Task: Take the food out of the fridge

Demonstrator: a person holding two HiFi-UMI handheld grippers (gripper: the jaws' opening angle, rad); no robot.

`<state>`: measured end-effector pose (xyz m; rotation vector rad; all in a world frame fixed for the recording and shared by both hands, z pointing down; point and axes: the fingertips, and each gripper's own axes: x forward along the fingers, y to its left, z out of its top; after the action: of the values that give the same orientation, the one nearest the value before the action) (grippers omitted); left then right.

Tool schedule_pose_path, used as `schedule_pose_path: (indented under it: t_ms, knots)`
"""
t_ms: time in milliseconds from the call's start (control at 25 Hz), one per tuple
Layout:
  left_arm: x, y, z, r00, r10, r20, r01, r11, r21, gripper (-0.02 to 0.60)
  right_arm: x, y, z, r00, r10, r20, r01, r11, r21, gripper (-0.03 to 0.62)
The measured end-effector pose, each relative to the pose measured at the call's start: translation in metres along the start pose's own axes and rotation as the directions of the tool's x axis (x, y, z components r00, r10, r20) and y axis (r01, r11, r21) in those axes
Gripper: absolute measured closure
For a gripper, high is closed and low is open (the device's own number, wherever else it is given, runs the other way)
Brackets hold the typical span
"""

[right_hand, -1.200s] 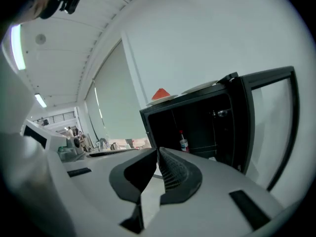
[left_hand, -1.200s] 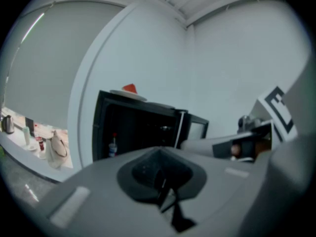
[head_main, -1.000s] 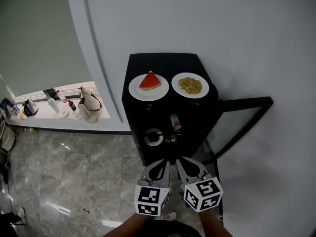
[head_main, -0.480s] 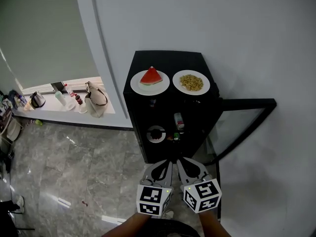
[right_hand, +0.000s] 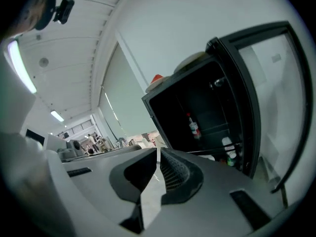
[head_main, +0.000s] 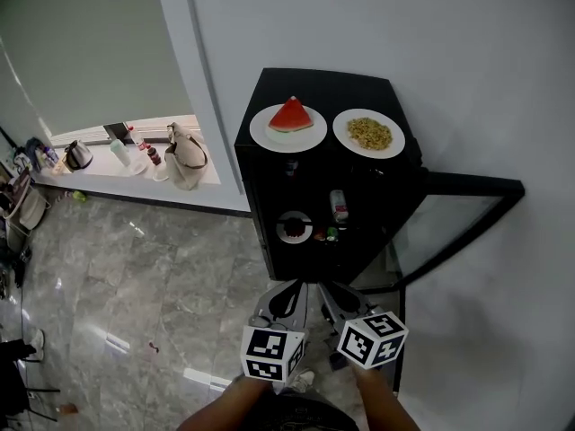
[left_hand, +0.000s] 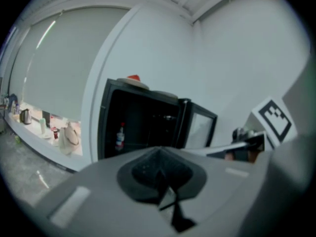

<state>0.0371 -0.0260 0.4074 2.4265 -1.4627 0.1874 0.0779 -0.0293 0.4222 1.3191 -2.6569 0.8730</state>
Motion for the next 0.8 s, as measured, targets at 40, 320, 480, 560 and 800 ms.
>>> schedule_pose_path:
  t_ms: [40,320,480,560,800]
  knots:
    - [0.0,0.006,-0.005,1.0,0.006,-0.005,-0.007,1.0,-0.007,0.597,0.006,-0.003,-0.007,1.0,0.007,-0.005,-0.007,0.999,0.037,0.582]
    - [0.024,0.053,-0.042,0.999,0.015,-0.035,-0.017,0.998,-0.059,0.597,0.07,-0.039,-0.049,1.0,0.029,-0.01,-0.026,0.968,0.249,0.582]
    - [0.051,0.093,-0.058,0.999,0.018,-0.034,-0.022,0.993,-0.113,0.595,0.119,-0.065,-0.073,1.0,0.027,-0.008,-0.023,0.937,0.348,0.582]
    - [0.066,0.113,-0.065,0.999,0.014,-0.032,-0.018,0.991,-0.131,0.597,0.145,-0.081,-0.088,1.0,0.029,-0.009,-0.022,0.912,0.409,0.58]
    - [0.101,0.163,-0.097,0.998,0.018,-0.055,-0.026,0.988,-0.152,0.597,0.21,-0.134,-0.139,1.0,-0.019,-0.005,0.019,0.8,0.6,0.571]
